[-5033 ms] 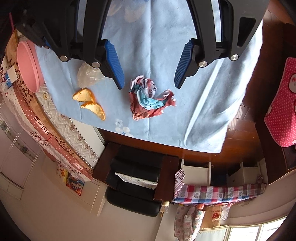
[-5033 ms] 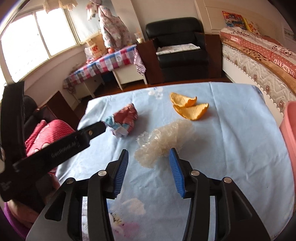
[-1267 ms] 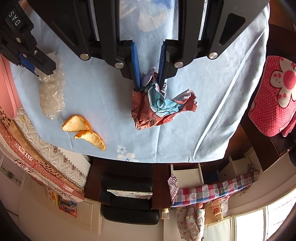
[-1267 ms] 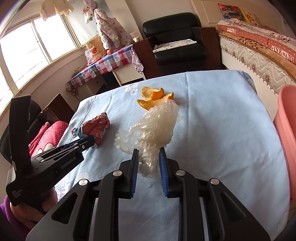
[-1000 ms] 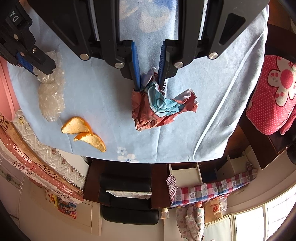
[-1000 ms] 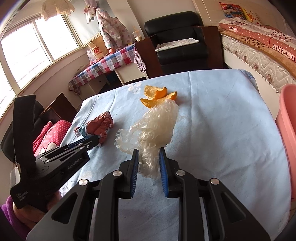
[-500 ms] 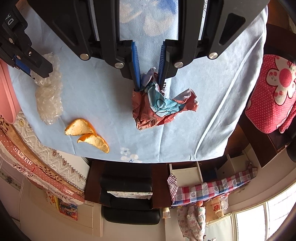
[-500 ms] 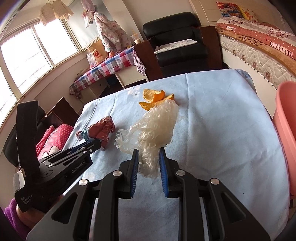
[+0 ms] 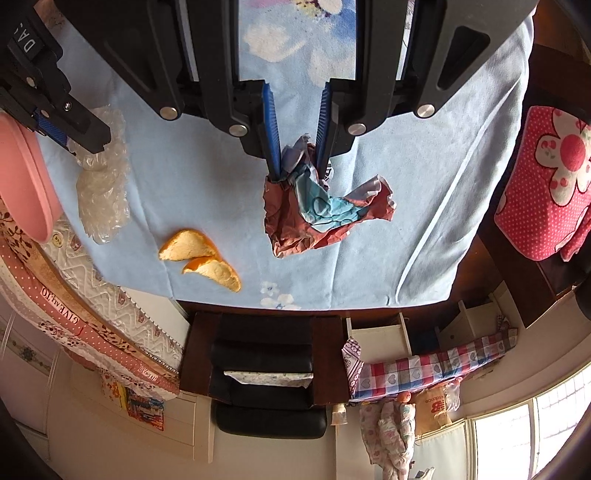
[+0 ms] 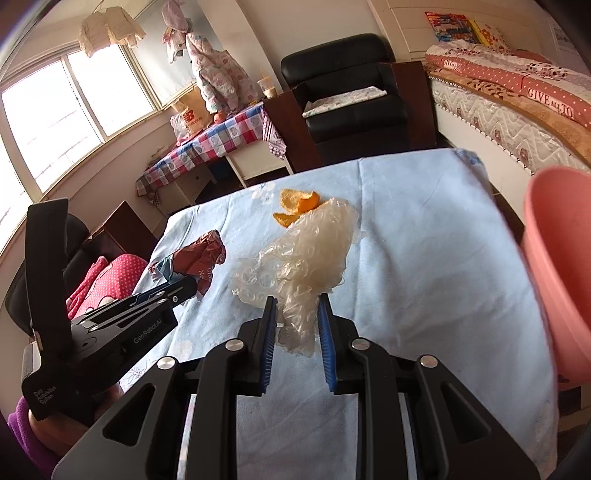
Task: Collect trash
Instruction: 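Carry the clear bag with the right tool while the left tool carries the paper over the bucket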
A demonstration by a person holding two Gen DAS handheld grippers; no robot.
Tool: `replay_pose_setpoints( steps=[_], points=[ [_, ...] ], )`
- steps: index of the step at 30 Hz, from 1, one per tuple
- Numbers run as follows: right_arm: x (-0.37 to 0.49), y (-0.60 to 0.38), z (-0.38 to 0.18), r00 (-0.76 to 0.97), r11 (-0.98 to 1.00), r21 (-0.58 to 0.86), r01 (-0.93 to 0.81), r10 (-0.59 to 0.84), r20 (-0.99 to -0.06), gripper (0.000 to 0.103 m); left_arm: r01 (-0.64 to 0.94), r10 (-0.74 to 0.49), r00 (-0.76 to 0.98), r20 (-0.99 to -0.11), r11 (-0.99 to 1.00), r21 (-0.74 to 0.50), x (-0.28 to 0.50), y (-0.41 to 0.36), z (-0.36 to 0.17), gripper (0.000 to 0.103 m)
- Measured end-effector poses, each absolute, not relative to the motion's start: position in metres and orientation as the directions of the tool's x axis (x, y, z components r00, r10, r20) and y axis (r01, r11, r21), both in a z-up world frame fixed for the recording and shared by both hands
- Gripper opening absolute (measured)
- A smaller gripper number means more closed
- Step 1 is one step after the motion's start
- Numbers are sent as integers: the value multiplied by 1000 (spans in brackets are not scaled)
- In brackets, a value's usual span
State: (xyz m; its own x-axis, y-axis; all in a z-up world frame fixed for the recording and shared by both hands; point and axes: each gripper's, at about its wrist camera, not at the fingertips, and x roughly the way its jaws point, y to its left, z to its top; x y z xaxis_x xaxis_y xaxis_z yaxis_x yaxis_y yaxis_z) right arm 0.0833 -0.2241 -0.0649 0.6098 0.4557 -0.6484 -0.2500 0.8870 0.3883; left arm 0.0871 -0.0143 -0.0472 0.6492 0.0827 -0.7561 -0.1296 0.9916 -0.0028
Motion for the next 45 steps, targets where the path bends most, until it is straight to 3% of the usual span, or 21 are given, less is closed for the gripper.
replay_pose_setpoints(
  steps=[15, 29, 45],
  points=[
    [48, -279, -32, 728, 918, 361, -167, 362, -582, 22, -3, -18, 729, -684, 1000, -29, 57, -68, -3, 17],
    [26, -350, -16, 808, 952, 305, 14, 169, -564, 22, 165, -155, 746, -648, 985, -46, 45, -144, 14, 17],
    [30, -439, -39, 780, 933, 282, 224, 1, -626, 22, 348, -295, 691, -660, 936, -54, 81, -269, 8, 18]
  ],
)
